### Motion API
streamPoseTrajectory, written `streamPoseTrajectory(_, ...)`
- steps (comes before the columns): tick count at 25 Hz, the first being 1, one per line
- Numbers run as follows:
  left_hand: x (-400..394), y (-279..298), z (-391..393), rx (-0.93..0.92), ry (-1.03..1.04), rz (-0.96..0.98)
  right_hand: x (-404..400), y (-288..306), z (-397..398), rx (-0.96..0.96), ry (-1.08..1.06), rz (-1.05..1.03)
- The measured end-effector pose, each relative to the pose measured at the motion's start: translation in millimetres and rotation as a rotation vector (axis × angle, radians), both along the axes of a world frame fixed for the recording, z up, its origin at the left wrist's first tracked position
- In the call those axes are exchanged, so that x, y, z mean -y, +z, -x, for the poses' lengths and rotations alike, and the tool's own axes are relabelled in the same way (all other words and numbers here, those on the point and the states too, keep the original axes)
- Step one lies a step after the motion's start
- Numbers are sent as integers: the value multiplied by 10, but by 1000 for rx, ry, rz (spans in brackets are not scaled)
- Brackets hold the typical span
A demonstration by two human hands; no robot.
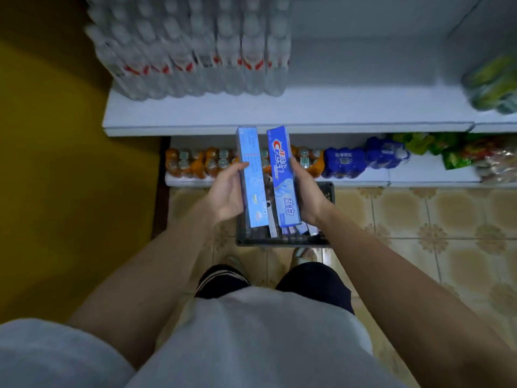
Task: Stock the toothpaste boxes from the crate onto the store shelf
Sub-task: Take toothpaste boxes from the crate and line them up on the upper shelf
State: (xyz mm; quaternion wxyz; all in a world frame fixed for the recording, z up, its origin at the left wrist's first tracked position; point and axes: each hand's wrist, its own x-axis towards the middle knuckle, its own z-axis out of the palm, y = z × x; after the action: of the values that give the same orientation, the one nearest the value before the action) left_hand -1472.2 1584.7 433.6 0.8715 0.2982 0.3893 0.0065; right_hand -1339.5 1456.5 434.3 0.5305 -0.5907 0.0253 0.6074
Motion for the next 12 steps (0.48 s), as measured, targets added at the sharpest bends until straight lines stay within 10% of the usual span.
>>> streamPoseTrajectory(12, -432, 1032, -421, -154, 229, -362, -362, 1120, -368, 415, 102, -128)
